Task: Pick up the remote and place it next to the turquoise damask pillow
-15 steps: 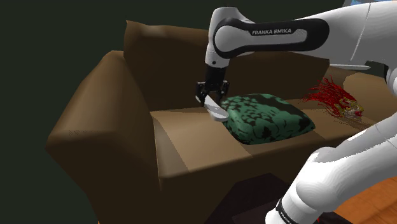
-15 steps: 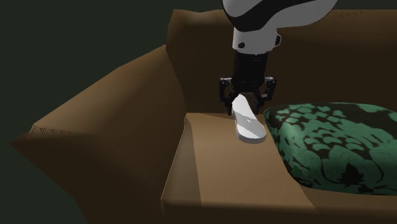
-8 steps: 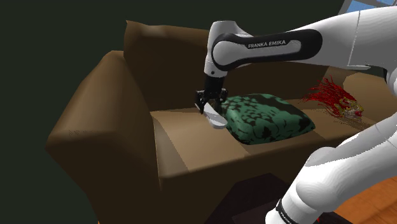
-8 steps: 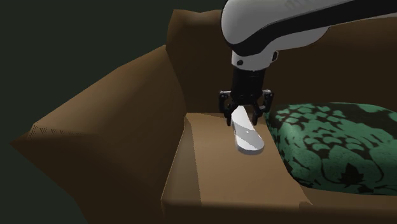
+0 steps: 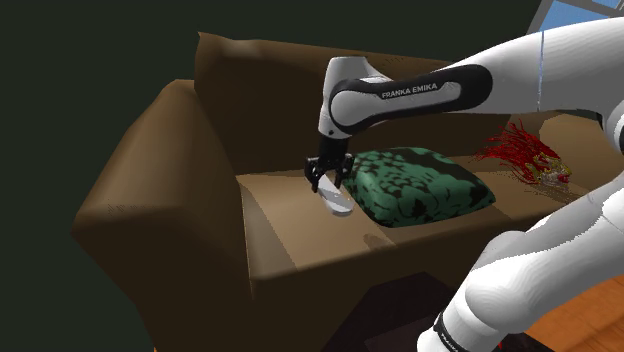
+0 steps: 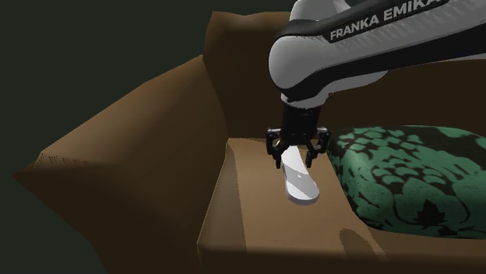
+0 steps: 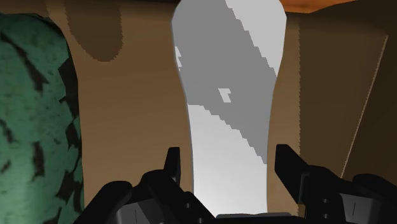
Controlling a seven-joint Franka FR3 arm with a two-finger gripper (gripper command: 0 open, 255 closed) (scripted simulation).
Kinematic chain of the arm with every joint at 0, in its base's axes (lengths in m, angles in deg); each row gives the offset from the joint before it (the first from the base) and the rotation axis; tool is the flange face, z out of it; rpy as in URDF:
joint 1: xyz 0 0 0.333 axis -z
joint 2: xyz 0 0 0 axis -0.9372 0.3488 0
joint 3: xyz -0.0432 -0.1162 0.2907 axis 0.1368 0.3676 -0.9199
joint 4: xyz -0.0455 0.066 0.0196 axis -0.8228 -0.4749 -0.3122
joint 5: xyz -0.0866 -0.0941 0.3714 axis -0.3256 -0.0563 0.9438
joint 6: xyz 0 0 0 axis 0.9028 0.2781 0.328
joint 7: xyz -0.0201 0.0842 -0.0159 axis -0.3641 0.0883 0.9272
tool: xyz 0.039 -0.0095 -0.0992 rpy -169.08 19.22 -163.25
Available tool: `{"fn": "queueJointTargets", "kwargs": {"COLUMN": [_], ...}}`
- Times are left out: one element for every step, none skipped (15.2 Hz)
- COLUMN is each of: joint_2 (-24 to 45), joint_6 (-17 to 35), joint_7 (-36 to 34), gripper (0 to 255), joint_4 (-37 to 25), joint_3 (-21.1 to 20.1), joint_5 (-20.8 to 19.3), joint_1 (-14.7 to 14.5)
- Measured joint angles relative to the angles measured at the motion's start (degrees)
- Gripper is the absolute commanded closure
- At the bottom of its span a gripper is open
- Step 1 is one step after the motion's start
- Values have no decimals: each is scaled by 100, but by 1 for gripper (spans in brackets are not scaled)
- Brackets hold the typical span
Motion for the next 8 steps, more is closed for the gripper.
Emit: {"fn": "queueJointTargets", "kwargs": {"joint_2": [19, 43, 38, 47, 85, 113, 142, 174], "joint_6": [80, 161, 232, 315, 398, 478, 560, 644], "joint_7": [-2, -3, 14, 15, 1, -8, -2, -13], "gripper": [255, 255, 255, 255, 255, 255, 255, 255], "joint_4": [62, 118, 195, 268, 313, 364, 418, 471], "joint_3": [-4, -7, 3, 1, -11, -19, -18, -28], "joint_5": [0, -1, -3, -3, -2, -2, -5, -5], "joint_1": [-1, 0, 6, 5, 1, -1, 2, -1]}}
